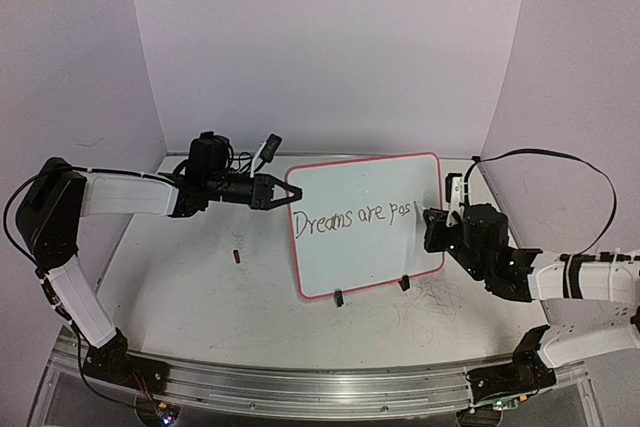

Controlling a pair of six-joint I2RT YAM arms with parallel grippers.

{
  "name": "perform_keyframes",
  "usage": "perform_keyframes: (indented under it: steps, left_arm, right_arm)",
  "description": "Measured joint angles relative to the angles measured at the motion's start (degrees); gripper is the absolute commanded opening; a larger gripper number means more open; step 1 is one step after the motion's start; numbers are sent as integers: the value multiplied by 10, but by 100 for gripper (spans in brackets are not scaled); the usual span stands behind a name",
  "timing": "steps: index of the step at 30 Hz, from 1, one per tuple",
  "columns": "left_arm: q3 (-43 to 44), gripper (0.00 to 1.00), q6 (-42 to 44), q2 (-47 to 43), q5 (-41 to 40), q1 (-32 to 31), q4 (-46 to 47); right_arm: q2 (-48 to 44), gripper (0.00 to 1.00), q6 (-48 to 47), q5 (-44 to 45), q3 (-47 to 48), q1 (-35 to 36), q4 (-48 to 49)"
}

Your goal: Write a sentence on the whiteboard

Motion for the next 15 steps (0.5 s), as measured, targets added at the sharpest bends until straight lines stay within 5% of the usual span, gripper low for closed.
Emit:
perform_keyframes:
  steps: [15]
  left_arm:
    - [0, 0, 0, 0, 0, 0, 0]
  right_arm:
    - [3, 0, -4, -16, 0, -1, 0]
